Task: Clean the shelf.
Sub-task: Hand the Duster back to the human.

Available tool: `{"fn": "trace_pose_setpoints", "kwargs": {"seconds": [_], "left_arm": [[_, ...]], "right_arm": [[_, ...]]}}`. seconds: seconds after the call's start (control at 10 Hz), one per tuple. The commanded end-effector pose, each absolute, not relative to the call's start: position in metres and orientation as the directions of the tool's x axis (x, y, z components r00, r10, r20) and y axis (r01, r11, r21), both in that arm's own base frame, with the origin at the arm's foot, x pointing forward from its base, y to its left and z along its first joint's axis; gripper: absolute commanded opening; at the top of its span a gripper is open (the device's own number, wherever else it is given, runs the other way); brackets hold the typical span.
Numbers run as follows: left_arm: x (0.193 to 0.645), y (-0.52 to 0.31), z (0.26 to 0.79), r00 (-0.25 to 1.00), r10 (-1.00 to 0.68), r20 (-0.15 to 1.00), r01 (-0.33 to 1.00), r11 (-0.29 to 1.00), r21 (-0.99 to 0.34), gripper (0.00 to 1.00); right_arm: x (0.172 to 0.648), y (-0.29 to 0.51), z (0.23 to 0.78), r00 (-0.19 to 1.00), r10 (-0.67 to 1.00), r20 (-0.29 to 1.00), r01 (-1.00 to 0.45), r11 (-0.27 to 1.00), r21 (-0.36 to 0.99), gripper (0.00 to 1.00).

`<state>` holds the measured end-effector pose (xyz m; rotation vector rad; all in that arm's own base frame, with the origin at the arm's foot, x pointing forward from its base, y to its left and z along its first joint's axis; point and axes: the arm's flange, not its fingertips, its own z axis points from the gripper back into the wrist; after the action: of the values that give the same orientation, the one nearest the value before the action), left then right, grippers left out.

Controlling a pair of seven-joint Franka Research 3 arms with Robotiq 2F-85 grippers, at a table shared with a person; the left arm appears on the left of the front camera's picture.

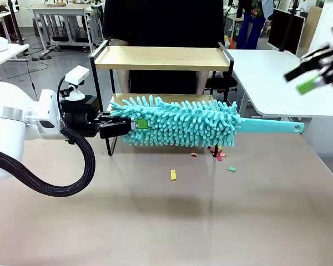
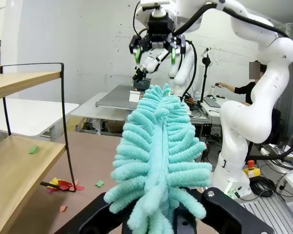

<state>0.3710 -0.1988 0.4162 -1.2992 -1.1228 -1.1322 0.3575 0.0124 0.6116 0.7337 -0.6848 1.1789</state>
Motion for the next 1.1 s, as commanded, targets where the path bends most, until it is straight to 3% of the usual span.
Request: {"fn": "trace_pose_setpoints", "kwargs": {"seconds": [0.0,0.4,0.5,0.6,1.0], "left_arm": [[0.371,-0.2,0.417,0.103,0.023,0.994,0.994,-0.032,-0.102,0.01],[0.371,-0.2,0.417,0.103,0.023,0.994,0.994,-0.032,-0.102,0.01],[0.371,-0.2,0.417,0.103,0.023,0.994,0.994,-0.032,-0.102,0.01],[0.371,-0.199,0.416,0.119,0.019,0.993,0.993,-0.03,-0.118,0.17],[0.377,-0.165,0.48,0.037,0.134,0.99,0.993,0.11,-0.052,0.17]], "right_arm": [[0.36,-0.015,0.614,0.284,0.375,0.883,-0.941,0.284,0.182,1.0],[0.364,-0.054,0.608,0.347,0.223,0.911,-0.907,0.328,0.265,1.0],[0.36,-0.053,0.618,0.341,0.283,0.897,-0.912,0.332,0.241,1.0],[0.36,-0.053,0.618,0.341,0.283,0.897,-0.912,0.332,0.241,1.0],[0.36,-0.053,0.618,0.341,0.283,0.897,-0.912,0.332,0.241,1.0]]}}
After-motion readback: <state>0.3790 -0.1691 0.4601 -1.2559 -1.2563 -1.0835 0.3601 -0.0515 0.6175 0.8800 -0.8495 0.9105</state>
